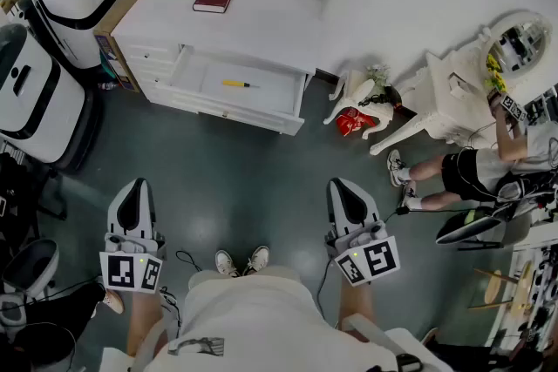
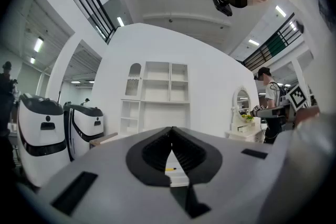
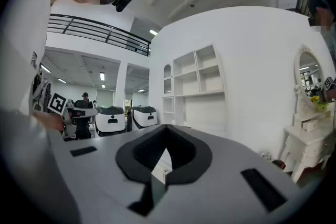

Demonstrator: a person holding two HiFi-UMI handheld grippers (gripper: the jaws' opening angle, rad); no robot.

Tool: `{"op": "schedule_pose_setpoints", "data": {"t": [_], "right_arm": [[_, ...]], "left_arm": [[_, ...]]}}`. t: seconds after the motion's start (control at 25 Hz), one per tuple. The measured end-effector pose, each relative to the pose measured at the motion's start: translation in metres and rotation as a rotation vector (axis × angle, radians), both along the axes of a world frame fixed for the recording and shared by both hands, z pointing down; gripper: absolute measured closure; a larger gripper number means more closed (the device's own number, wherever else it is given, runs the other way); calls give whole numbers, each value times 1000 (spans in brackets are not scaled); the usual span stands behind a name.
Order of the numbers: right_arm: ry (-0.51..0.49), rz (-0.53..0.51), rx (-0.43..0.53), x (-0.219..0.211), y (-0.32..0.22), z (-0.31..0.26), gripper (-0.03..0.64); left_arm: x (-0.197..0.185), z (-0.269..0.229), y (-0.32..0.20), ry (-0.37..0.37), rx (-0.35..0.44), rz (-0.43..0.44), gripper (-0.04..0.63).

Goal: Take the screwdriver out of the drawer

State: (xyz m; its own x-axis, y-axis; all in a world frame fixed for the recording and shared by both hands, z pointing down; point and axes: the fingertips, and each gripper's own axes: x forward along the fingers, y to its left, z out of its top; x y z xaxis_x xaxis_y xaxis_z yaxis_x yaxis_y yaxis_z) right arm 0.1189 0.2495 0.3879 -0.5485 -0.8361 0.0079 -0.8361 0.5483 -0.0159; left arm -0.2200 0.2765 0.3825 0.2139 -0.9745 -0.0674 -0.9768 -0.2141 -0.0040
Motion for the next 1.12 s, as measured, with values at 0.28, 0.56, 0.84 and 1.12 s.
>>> {"op": "schedule_pose_setpoints", "data": {"t": [0.28, 0.56, 0.84, 1.12], "right_arm": [[-20, 2, 33, 17, 15, -14, 607], [-24, -21, 41, 30, 15, -14, 607], [-94, -110, 3, 32, 18, -8, 607], [-124, -110, 33, 51, 20, -10, 607]], "left_arm": [[21, -23, 14, -18, 41, 4, 580], [34, -27, 22, -17, 50, -21, 580], [37, -32, 32, 3, 74, -60, 578], [49, -29, 26, -44, 55, -81, 384]]}}
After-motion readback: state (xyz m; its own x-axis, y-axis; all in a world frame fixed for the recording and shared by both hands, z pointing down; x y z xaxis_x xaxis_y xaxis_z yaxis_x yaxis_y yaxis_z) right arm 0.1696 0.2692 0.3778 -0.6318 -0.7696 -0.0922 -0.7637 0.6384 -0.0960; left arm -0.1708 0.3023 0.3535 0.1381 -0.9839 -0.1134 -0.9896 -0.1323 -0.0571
